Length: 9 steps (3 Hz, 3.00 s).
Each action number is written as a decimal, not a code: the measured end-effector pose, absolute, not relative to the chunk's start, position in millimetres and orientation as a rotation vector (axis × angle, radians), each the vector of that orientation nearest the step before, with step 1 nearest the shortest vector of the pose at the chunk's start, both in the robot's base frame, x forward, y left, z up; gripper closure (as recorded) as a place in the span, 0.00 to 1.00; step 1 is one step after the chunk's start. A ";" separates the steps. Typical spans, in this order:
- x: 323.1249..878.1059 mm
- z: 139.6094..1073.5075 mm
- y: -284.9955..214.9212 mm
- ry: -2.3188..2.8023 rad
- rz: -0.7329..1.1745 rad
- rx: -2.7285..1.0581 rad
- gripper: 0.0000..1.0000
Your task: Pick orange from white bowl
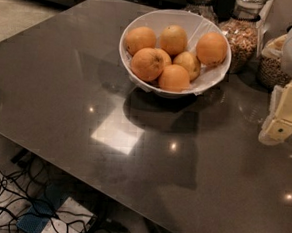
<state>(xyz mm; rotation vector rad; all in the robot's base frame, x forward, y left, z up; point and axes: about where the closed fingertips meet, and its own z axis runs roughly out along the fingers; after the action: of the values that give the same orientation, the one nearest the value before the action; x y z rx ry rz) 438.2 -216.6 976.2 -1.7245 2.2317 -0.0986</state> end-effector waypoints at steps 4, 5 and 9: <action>513.4 980.0 -218.4 2.027 -0.138 -1.750 0.00; 548.2 983.9 -219.8 1.955 -0.124 -1.723 0.00; 607.2 971.8 -243.6 1.984 -0.106 -1.375 0.00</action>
Offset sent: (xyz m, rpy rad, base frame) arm 0.0167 -0.0035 -0.0023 -0.0164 -0.0278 0.0322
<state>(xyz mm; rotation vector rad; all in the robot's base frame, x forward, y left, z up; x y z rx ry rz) 607.2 -243.6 971.8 -1.3751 1.9845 -0.1062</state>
